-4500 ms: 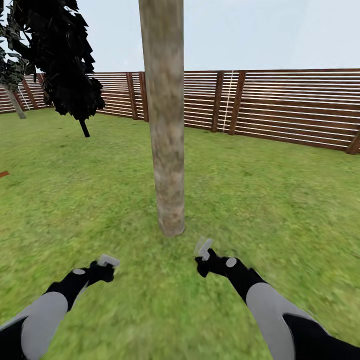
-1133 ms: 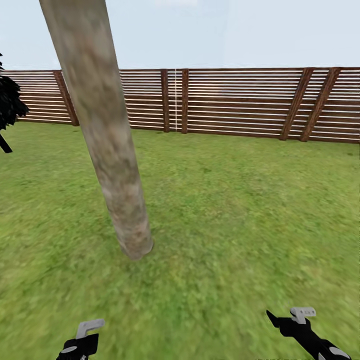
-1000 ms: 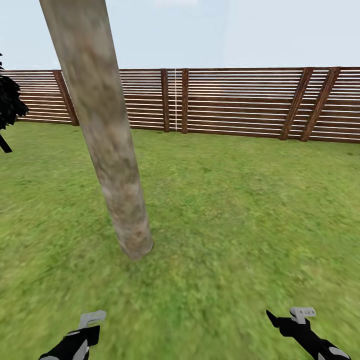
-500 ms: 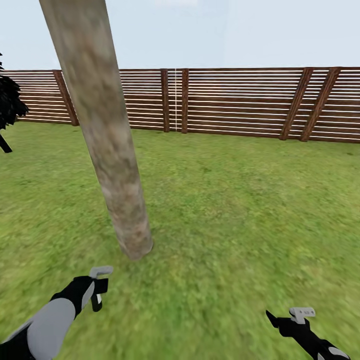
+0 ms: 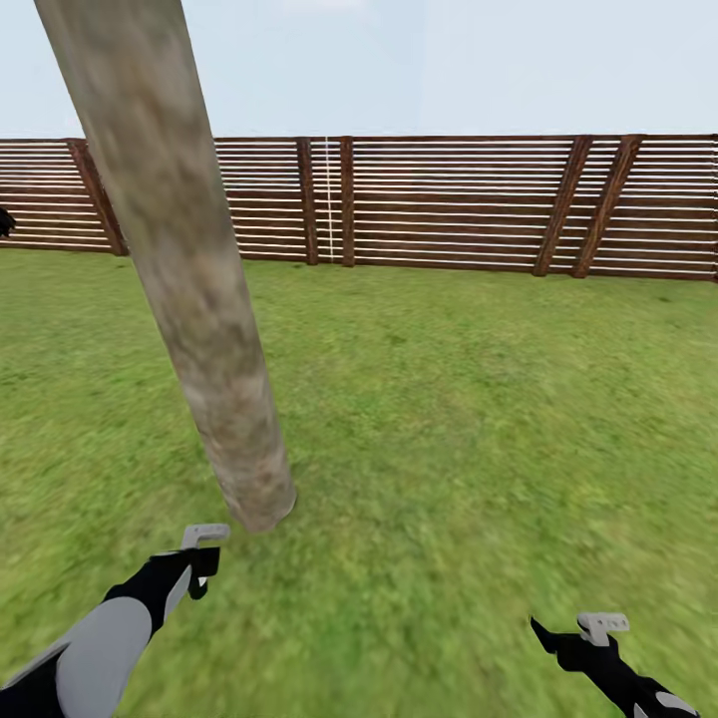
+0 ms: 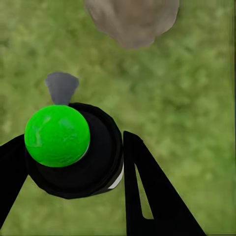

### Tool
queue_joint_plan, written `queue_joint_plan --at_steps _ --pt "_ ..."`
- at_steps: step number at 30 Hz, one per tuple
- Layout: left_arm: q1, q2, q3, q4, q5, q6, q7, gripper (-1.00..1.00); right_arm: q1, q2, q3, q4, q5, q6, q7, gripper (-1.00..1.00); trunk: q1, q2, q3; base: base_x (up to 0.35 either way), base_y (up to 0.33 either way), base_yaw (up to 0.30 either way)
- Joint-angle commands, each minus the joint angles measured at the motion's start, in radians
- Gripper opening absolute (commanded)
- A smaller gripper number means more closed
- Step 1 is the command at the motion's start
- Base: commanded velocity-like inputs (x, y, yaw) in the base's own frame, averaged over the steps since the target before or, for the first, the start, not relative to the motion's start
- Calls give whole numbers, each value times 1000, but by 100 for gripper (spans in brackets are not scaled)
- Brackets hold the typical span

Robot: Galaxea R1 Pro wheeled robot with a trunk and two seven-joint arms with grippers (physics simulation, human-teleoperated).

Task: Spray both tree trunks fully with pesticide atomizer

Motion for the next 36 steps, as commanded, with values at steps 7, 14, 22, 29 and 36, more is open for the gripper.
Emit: queue_joint_plan --at_steps 7,14,22,29,36 --pt "4 1 1 1 1 -10 1 -100 0 0 0 0 0 0 0 100 0 0 2 -80 22 -143" --pt "4 0 8 3 6 -86 1 -100 0 2 2 3 5 0 1 100 27 -49 -19 0 0 -2" --pt "4 5 11 2 7 -85 1 -100 0 2 1 3 0 0 1 100 57 -105 -48 0 0 0" --pt "4 6 11 -4 5 -87 0 -100 0 2 0 3 0 0 0 100 73 -133 -72 0 0 0" --pt "4 6 12 -12 4 -126 -7 -100 0 2 0 3 0 0 0 100 73 -133 -83 -140 29 0"
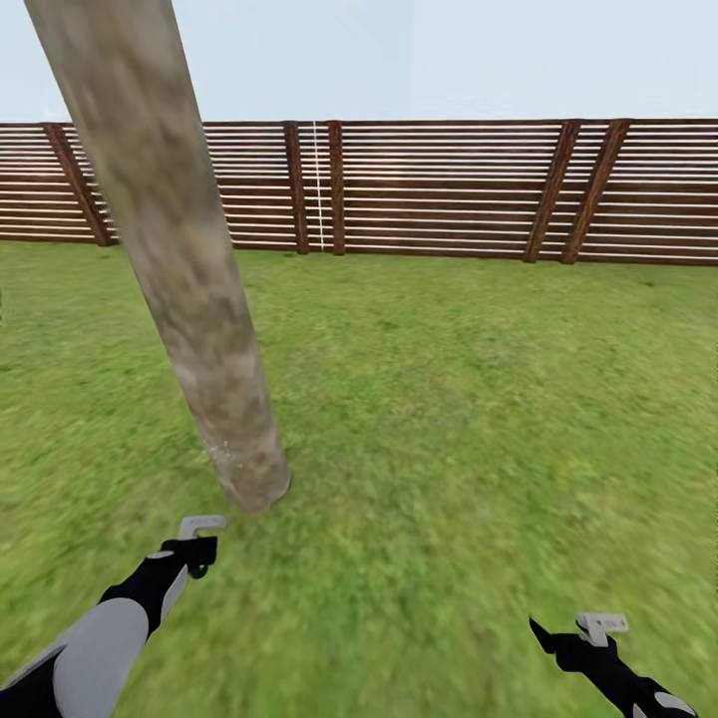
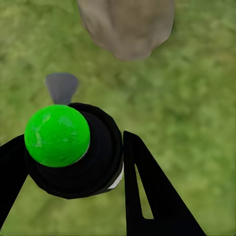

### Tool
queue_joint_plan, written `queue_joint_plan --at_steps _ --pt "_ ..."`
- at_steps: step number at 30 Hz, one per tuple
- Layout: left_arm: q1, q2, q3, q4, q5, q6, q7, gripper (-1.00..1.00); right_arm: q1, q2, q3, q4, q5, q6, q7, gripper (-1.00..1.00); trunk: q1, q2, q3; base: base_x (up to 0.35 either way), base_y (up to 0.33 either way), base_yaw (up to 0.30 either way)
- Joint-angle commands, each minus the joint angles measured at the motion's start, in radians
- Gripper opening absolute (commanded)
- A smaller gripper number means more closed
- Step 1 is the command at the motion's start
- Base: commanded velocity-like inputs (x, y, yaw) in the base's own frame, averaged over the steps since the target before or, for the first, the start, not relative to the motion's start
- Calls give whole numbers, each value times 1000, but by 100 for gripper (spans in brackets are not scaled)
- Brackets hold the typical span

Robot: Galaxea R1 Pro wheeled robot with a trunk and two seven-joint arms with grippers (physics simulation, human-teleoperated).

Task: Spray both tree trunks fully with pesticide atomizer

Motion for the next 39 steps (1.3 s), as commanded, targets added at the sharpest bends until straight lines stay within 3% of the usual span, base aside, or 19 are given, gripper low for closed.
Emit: queue_joint_plan --at_steps 1,6,8,9,10,12,15,19,22,25,28,31,33,37,39 --pt "-1 0 3 -2 0 -9 0 -100 0 0 0 0 0 0 0 100 0 0 -2 -323 74 -46" --pt "-7 0 2 -5 0 -9 1 -100 0 0 1 0 0 0 0 100 0 0 -3 -249 24 -10" --pt "-4 -1 1 -46 1 0 -2 -100 0 0 1 0 1 0 0 100 0 0 -3 -108 1 -4" --pt "-5 -1 2 -92 0 11 -53 -100 0 0 1 0 1 0 0 100 0 0 -3 -306 0 -241" --pt "-8 -2 2 -158 1 74 -78 -100 0 0 1 0 1 0 0 100 0 0 -3 -65 0 -290" --pt "-11 -5 -3 -241 1 127 -120 -100 0 1 1 0 1 0 -1 100 0 0 -3 -22 0 -267" --pt "-13 -13 -7 -305 -2 209 -170 -100 0 1 1 0 1 0 -1 100 0 0 -3 -106 0 -148" --pt "-14 -19 -12 -330 -5 241 -181 -100 0 2 1 1 1 0 -3 100 0 0 -3 -313 0 -80" --pt "-11 -14 -62 -331 -3 245 -182 -100 0 2 1 1 1 0 -3 100 0 0 -3 -324 0 -49" --pt "-17 -15 -75 -332 -1 246 -191 -100 0 2 1 2 1 0 -3 100 0 0 -3 -77 0 -4" --pt "-71 -21 -87 -332 0 294 -249 -100 0 3 2 2 2 0 -3 100 0 0 -3 -9 0 -1" --pt "-94 -7 -89 -333 -1 362 -284 -100 0 3 3 2 3 0 -3 100 0 0 -3 -1 0 0" --pt "-106 19 -89 -363 0 378 -289 -100 0 3 3 2 3 0 -3 100 0 0 -3 0 0 0" --pt "-119 77 -89 -446 1 484 -304 -100 1 3 2 2 3 -1 -3 100 0 0 -2 0 0 0" --pt "-133 83 -91 -453 0 495 -341 -100 2 3 2 2 3 -2 -3 100 0 0 0 0 0 0"
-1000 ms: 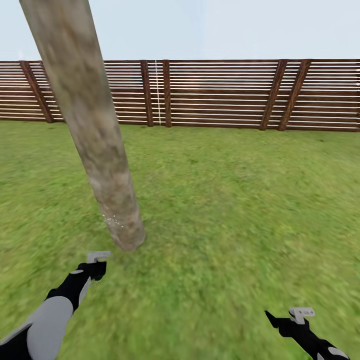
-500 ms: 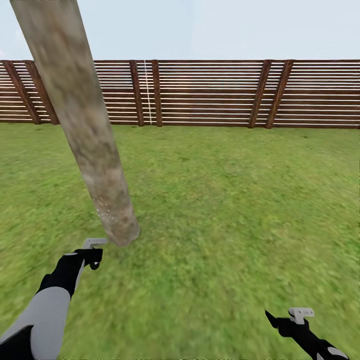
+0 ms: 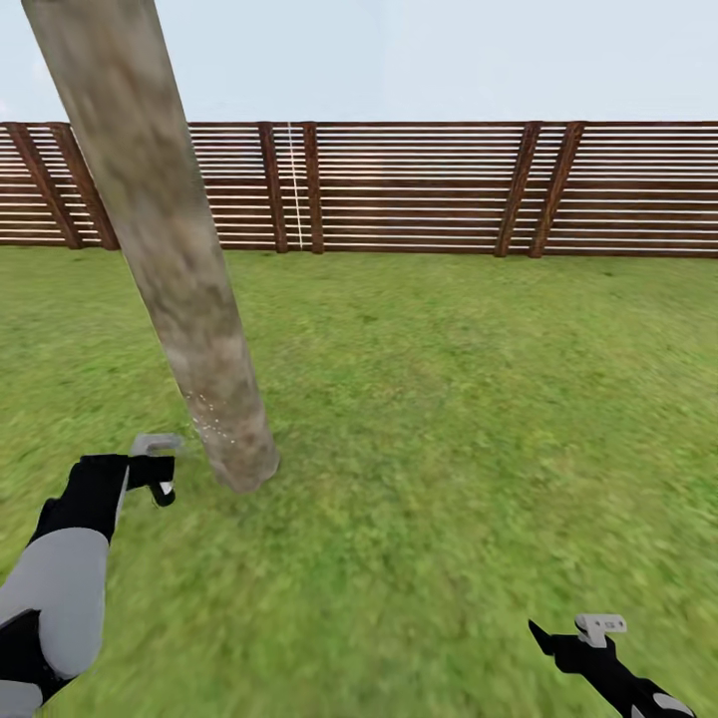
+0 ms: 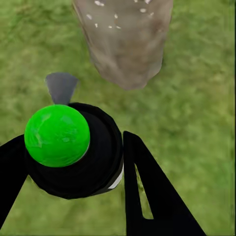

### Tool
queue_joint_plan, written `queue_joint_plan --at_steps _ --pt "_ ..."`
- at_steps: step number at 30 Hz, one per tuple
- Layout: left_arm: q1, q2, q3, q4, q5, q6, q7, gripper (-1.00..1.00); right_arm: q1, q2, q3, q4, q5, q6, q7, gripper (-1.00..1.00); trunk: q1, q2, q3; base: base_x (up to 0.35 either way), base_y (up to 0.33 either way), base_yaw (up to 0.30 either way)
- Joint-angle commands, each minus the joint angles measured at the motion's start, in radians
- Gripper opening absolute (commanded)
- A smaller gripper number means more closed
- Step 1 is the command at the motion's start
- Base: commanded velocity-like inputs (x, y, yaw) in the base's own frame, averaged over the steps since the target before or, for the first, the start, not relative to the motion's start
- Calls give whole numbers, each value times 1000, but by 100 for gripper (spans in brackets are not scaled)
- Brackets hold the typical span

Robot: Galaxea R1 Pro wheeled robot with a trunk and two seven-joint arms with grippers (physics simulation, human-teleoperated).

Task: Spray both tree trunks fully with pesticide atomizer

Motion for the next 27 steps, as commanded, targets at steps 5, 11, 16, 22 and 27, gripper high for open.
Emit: queue_joint_plan --at_steps 5,11,16,22,27 --pt "1 -72 -111 -3 -5 9 -48 -100 1 0 0 0 0 0 0 100 0 0 8 0 0 0" --pt "-9 -113 -127 -34 -1 108 -50 -100 1 0 0 0 0 0 0 100 0 0 17 -5 0 0" --pt "-10 -32 -121 -85 0 135 -80 -100 2 0 0 0 0 0 0 100 0 0 25 -280 0 0" --pt "-87 2 -132 -89 -2 169 -110 -100 2 0 1 0 0 0 0 100 0 0 34 -146 0 0" --pt "-161 4 -135 -76 -14 216 -103 -100 2 0 0 0 0 0 0 100 0 0 39 0 0 0"
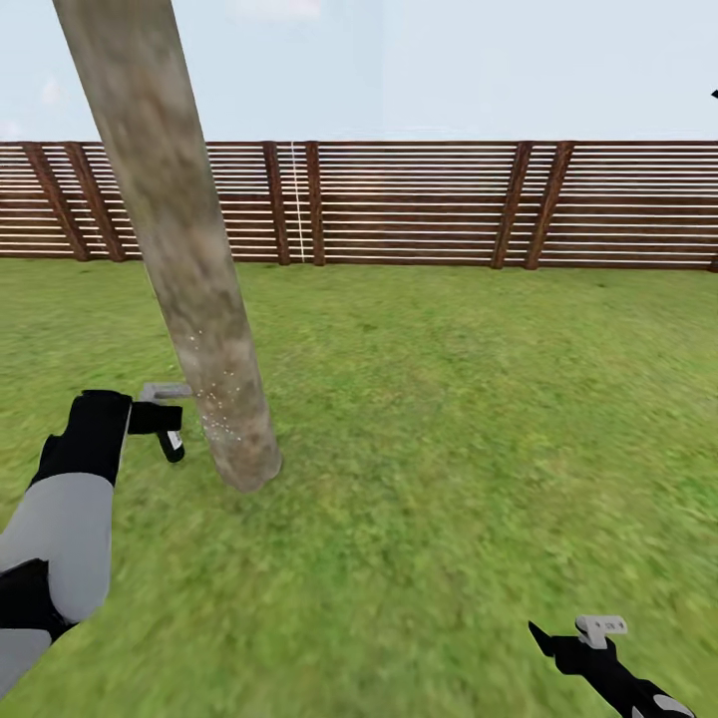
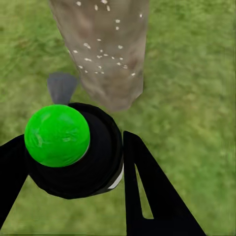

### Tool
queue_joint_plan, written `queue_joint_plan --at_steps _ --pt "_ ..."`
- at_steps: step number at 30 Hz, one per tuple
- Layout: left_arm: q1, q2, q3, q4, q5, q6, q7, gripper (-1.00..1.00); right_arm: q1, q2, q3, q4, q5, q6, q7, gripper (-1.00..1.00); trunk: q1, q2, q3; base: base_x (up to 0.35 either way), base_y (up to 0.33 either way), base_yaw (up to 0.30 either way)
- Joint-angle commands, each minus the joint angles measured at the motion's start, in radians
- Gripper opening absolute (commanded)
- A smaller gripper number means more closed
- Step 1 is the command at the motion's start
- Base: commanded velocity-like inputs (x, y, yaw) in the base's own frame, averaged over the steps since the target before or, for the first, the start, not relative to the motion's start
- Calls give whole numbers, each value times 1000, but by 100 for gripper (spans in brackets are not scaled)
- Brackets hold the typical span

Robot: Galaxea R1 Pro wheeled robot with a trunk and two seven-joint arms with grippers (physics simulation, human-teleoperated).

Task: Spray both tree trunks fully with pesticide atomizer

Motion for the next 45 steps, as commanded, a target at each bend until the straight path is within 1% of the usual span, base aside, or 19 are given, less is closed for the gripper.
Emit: queue_joint_plan --at_steps 1,2,3,5,6,9,11,19,20,21,23,26,28,32,35,36,37,41,45 --pt "-1 6 0 13 -10 0 11 -100 0 0 0 0 0 0 0 100 0 0 0 0 0 0" --pt "-1 16 1 30 -31 -1 35 -100 0 0 0 0 0 0 0 100 0 0 0 0 0 0" --pt "3 28 1 49 -53 -1 88 -100 0 0 0 0 0 0 0 100 0 0 0 0 0 0" --pt "11 28 1 58 -59 -6 115 -100 0 0 0 0 0 0 0 100 0 0 0 0 0 0" --pt "22 20 4 71 -54 -10 121 -100 0 0 -1 0 -1 0 0 100 0 0 0 0 0 0" --pt "59 -19 7 89 -49 -28 123 -100 0 0 -1 0 -1 0 0 100 0 0 0 3 0 0" --pt "67 -28 12 86 -47 -40 116 -100 0 0 -1 -1 -1 0 0 100 0 0 0 165 58 0" --pt "72 -24 11 89 -47 -44 107 -100 0 0 -1 -1 -1 0 0 100 0 0 0 164 221 0" --pt "83 -24 11 92 -47 -46 108 -100 0 0 -1 -1 -1 0 0 100 0 0 0 -25 109 0" --pt "119 -26 11 94 -46 -58 109 -100 0 0 -1 -1 -1 0 0 100 0 0 0 -8 36 0" --pt "167 -31 13 98 -45 -123 118 -100 0 0 -1 -1 -1 0 0 100 0 0 0 -2 11 0" --pt "191 -31 27 145 -41 -160 122 -100 0 0 -1 -1 -1 0 0 100 0 0 0 1 2 0" --pt "194 -28 50 151 -21 -163 122 -100 0 0 -1 -1 -1 0 0 100 0 0 0 143 17 0" --pt "178 -19 58 136 -8 -152 121 -100 0 0 -1 -1 -1 0 0 100 0 0 0 174 48 0" --pt "147 -19 57 61 -8 -112 117 -100 0 0 -1 -1 -1 0 0 100 0 0 0 15 4 0" --pt "118 -19 51 25 -8 -49 114 -100 0 0 -1 -2 -1 0 0 100 0 0 0 2 1 0" --pt "89 -19 49 3 -9 -19 113 -100 0 0 -1 -2 -1 0 0 100 0 0 0 0 0 0" --pt "3 -19 46 -15 -14 25 112 -100 0 -1 -1 -2 -1 0 0 100 0 0 0 0 0 0" --pt "7 -21 43 -6 -15 24 120 -100 0 0 -1 -2 -1 0 0 100 0 0 0 0 0 0"
